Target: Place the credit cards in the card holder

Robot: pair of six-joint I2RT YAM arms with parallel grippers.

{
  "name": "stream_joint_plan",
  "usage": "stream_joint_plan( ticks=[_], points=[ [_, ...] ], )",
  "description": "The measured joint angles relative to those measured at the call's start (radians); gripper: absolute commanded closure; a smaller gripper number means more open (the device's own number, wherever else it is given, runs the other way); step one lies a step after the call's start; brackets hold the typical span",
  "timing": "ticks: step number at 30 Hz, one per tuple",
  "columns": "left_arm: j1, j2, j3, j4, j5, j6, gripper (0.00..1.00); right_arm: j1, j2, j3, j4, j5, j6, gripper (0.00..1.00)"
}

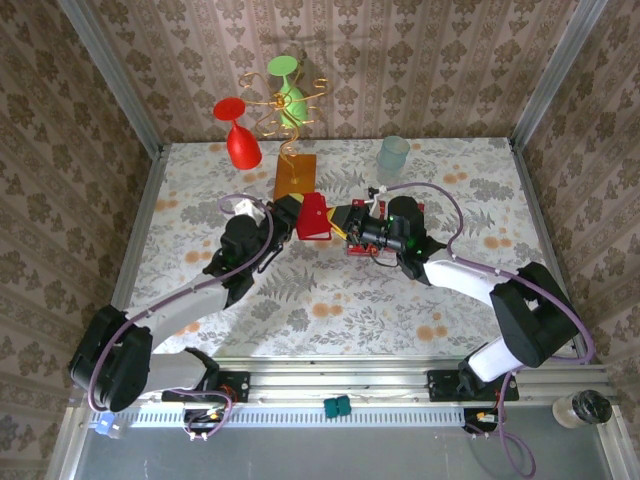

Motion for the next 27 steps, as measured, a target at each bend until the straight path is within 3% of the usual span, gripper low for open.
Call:
stream_joint_plan(
  ticks=[10,14,18,21,22,23,27],
  points=[
    [0.0,0.002,0.0,0.009,0.002,0.0,1.0,-0.006,0.031,-0.005,0.097,-0.05,0.051,0.69],
    [0.0,0.004,0.0,0.017,-0.001,-0.003,1.0,-0.011,0.056,-0.005,0.161,-0.077,0.085,0.81],
    [0.0,0.011,0.0,0.039,-0.003,-0.004,1.0,-0.015,0.081,-0.006,0.222,-0.092,0.129,1.0],
    [0.0,0.018,0.0,0.053,-0.002,-0.004,1.0,-0.019,0.091,-0.01,0.248,-0.101,0.154,1.0],
    [0.0,0.021,0.0,0.053,-0.001,-0.004,0.95,-0.02,0.092,-0.012,0.252,-0.102,0.157,1.0],
    [0.0,0.024,0.0,0.053,0.001,-0.002,0.78,-0.022,0.092,-0.018,0.257,-0.102,0.157,1.0],
    [0.0,0.032,-0.001,0.032,0.023,0.029,0.44,-0.023,0.091,-0.044,0.267,-0.114,0.154,1.0]
  ],
)
